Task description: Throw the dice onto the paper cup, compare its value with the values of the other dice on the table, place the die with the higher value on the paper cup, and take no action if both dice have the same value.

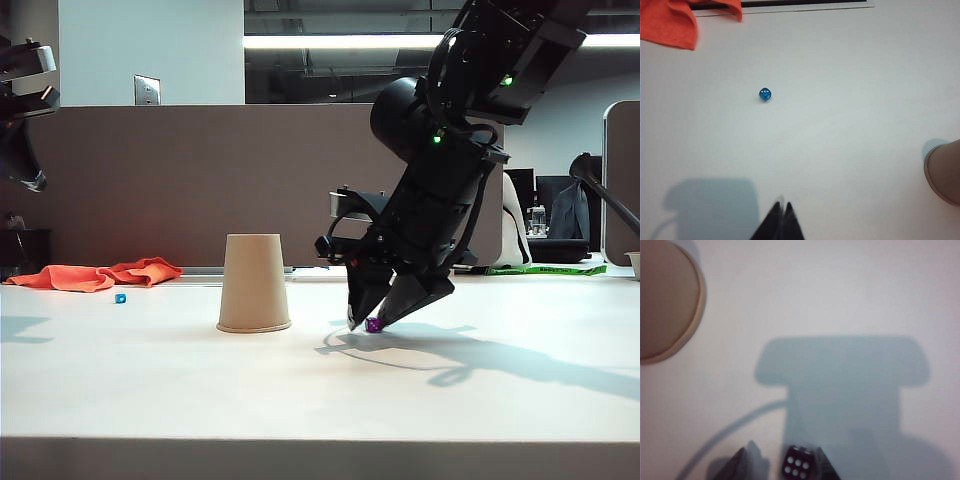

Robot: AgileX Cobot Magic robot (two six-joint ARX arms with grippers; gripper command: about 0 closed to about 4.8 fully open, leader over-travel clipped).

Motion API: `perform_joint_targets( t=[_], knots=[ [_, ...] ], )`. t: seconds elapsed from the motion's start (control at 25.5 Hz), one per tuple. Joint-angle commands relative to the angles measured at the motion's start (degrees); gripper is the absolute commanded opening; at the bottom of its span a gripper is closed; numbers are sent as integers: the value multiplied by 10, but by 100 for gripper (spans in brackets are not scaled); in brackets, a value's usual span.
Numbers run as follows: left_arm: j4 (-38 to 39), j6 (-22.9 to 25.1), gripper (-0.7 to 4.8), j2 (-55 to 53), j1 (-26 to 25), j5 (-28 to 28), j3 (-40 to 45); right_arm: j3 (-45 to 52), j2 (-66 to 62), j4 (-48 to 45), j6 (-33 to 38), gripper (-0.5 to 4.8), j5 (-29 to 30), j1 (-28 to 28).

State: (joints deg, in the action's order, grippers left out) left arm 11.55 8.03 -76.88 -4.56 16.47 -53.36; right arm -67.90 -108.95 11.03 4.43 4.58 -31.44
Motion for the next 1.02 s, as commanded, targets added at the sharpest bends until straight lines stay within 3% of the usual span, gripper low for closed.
perform_joint_targets(
  t=[0.04, 0.51, 0.78, 1.02],
  knots=[
    [-5, -1, -6, 3, 0, 3, -1, 2, -4, 11, 0, 175, 7, -5],
    [-4, -2, -5, 3, 0, 3, -1, 2, -4, 7, 0, 174, 16, -27],
    [1, -2, -5, 3, 0, 3, -1, 2, -4, 7, 0, 110, 0, -28],
    [0, -2, -5, 3, 0, 3, -1, 2, -4, 7, 0, 102, 0, -28]
  ],
)
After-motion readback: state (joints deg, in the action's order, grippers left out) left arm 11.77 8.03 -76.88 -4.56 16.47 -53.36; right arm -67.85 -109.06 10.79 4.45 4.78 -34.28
